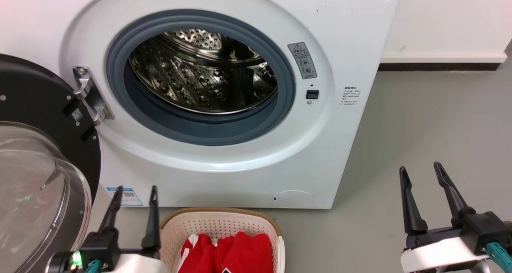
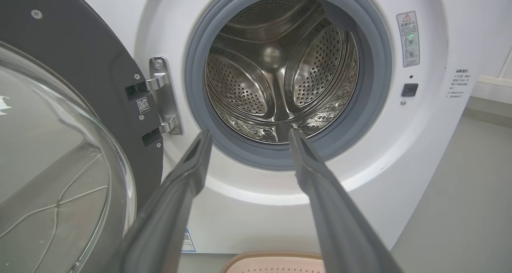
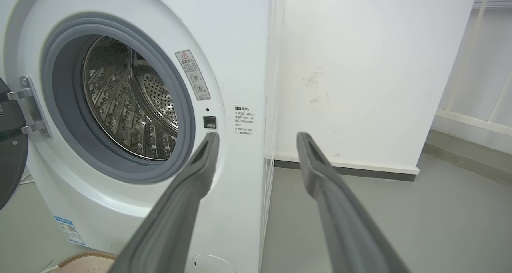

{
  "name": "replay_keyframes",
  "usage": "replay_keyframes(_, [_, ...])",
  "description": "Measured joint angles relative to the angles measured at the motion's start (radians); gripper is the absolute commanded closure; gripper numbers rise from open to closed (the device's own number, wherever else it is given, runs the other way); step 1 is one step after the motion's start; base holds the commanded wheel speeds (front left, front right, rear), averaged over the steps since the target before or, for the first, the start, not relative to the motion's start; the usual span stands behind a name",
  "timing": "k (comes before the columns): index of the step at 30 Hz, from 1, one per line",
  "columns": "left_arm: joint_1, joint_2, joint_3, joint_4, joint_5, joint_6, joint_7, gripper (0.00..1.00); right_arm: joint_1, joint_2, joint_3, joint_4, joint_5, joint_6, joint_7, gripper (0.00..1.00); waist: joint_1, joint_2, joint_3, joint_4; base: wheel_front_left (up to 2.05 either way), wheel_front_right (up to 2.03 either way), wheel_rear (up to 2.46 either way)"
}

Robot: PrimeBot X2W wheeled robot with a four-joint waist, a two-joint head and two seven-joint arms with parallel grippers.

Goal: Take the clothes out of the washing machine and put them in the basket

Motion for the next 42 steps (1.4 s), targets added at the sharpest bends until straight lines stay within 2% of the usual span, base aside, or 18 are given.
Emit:
replay_keyframes(7, [0.056, -0.027, 0.022, -0.020, 0.036, 0.045, 0.000, 0.00, 0.020, 0.000, -0.014, -0.009, 0.015, 0.000, 0.000, 0.00, 0.0001, 0.0000, -0.024, -0.013, 0.00, 0.00, 0.00])
replay_keyframes(16, [0.086, -0.014, -0.017, -0.006, 0.110, 0.078, 0.000, 0.00, 0.041, 0.000, -0.011, 0.004, 0.035, 0.000, 0.000, 0.00, 0.0002, 0.0000, -0.038, -0.030, 0.00, 0.00, 0.00])
replay_keyframes(32, [0.086, 0.000, -0.031, -0.005, 0.092, 0.095, 0.000, 0.00, 0.041, 0.000, -0.009, 0.015, 0.035, 0.000, 0.000, 0.00, 0.0003, 0.0000, -0.041, -0.044, 0.00, 0.00, 0.00])
replay_keyframes(33, [0.085, 0.000, -0.032, -0.003, 0.091, 0.095, 0.000, 1.00, 0.042, 0.000, -0.008, 0.017, 0.035, 0.000, 0.000, 1.00, 0.0003, 0.0000, -0.041, -0.043, 0.00, 0.00, 0.00])
replay_keyframes(37, [0.096, -0.005, -0.031, 0.035, 0.084, 0.095, 0.007, 1.00, 0.056, 0.000, -0.005, 0.049, 0.043, 0.000, 0.002, 1.00, 0.0004, 0.0000, -0.040, -0.043, 0.00, 0.00, 0.00])
replay_keyframes(42, [0.089, -0.009, -0.019, 0.053, -0.021, 0.080, 0.037, 1.00, 0.056, 0.000, -0.003, 0.059, 0.149, 0.000, 0.020, 1.00, 0.0005, 0.0000, -0.039, -0.041, 0.00, 0.00, 0.00])
